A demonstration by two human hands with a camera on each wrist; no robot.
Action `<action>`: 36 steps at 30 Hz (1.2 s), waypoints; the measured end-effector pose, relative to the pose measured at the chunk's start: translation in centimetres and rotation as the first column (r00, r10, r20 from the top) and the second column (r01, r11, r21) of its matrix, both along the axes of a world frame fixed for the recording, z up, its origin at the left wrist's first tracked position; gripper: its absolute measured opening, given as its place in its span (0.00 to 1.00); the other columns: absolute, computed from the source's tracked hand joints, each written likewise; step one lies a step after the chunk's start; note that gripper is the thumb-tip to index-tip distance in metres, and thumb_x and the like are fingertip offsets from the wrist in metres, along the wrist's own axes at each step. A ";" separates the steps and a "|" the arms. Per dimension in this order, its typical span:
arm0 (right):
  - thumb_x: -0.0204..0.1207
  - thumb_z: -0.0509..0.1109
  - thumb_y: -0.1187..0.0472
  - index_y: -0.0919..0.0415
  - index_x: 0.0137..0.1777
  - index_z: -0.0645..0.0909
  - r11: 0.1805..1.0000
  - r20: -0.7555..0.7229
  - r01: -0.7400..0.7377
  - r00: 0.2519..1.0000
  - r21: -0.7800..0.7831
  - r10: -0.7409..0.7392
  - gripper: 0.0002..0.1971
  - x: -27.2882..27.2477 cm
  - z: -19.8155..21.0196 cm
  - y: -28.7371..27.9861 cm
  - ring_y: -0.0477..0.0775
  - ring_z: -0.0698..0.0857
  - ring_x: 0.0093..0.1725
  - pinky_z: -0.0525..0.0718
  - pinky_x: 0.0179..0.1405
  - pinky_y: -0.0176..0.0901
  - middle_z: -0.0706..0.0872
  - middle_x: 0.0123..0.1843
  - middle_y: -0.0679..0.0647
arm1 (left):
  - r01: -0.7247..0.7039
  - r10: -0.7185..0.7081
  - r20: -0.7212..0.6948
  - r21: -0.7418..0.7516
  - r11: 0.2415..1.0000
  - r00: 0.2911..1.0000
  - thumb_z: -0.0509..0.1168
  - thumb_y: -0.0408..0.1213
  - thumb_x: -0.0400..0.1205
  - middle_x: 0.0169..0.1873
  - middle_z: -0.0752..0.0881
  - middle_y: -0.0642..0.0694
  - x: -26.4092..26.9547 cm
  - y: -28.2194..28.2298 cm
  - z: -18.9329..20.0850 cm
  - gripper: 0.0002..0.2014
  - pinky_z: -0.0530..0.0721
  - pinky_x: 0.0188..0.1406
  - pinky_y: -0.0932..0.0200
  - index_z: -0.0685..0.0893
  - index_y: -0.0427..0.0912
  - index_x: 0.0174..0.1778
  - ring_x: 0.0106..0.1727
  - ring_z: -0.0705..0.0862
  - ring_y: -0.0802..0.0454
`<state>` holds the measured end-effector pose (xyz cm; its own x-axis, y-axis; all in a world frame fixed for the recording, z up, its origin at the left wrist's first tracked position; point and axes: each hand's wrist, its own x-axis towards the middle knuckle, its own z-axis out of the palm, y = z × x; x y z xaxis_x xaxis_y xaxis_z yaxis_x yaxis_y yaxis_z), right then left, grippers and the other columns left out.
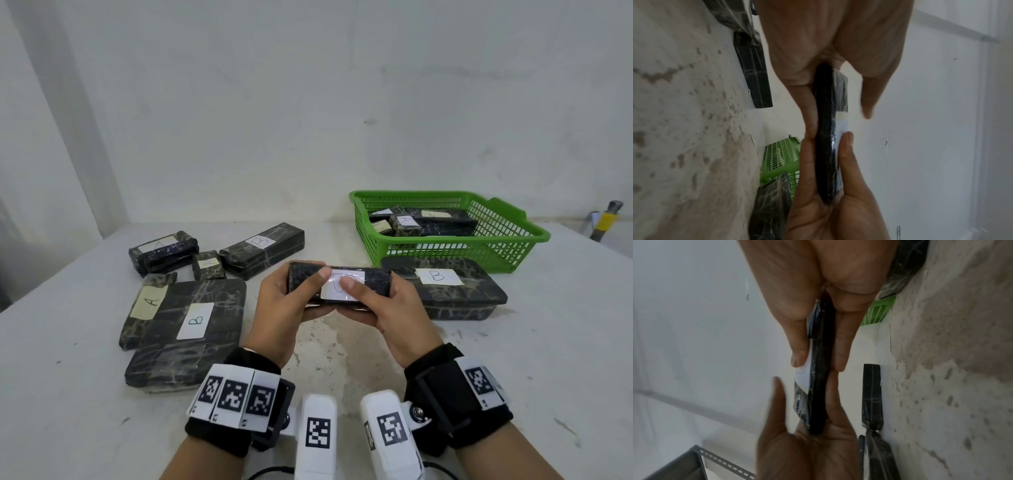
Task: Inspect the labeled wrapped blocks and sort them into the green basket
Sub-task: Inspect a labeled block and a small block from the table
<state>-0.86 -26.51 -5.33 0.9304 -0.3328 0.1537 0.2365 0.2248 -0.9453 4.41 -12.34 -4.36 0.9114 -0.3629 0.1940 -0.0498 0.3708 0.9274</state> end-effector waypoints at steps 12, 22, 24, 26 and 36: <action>0.70 0.78 0.57 0.70 0.56 0.84 0.996 -0.024 0.094 0.995 -0.006 -0.094 0.20 0.0 0.1 -0.1 0.59 0.92 0.53 0.91 0.45 0.47 0.92 0.52 0.63 | 0.052 -0.052 -0.017 0.003 0.999 0.999 0.68 0.29 0.81 0.47 0.91 0.37 0.2 -0.2 -0.5 0.08 0.92 0.47 0.52 0.85 0.33 0.55 0.47 0.91 0.46; 0.70 0.68 0.36 0.61 0.60 0.77 1.000 -0.106 0.017 0.994 0.018 -0.015 0.30 -0.1 0.7 0.6 0.55 0.87 0.30 0.91 0.33 0.49 0.89 0.49 0.62 | 0.052 -0.050 0.058 -0.037 0.998 0.997 0.70 0.26 0.73 0.46 0.89 0.42 0.8 0.5 -0.2 0.12 0.90 0.47 0.59 0.86 0.37 0.52 0.50 0.88 0.48; 0.79 0.66 0.45 0.62 0.54 0.77 0.997 -0.051 0.041 0.998 0.072 -0.038 0.19 0.0 0.7 0.7 0.55 0.86 0.31 0.91 0.33 0.46 0.87 0.47 0.63 | 0.069 -0.067 0.023 -0.080 0.994 0.997 0.71 0.30 0.71 0.48 0.88 0.41 0.8 0.6 -0.1 0.17 0.88 0.53 0.56 0.85 0.36 0.56 0.53 0.87 0.47; 0.82 0.66 0.54 0.62 0.49 0.77 0.992 0.017 0.067 0.997 0.108 -0.069 0.09 0.0 0.7 0.7 0.58 0.87 0.34 0.91 0.37 0.44 0.85 0.49 0.66 | 0.098 -0.104 -0.047 -0.118 0.988 0.993 0.74 0.37 0.75 0.52 0.86 0.40 0.8 0.5 0.1 0.22 0.84 0.63 0.49 0.82 0.35 0.64 0.57 0.85 0.45; 0.73 0.63 0.43 0.66 0.50 0.77 0.990 0.148 -0.014 0.989 0.137 -0.006 0.23 0.4 0.4 0.7 0.58 0.88 0.47 0.88 0.56 0.48 0.86 0.47 0.62 | 0.025 -0.039 -0.083 -0.161 0.987 0.996 0.62 0.35 0.83 0.46 0.84 0.36 1.2 0.1 0.1 0.07 0.89 0.56 0.52 0.82 0.36 0.51 0.47 0.88 0.46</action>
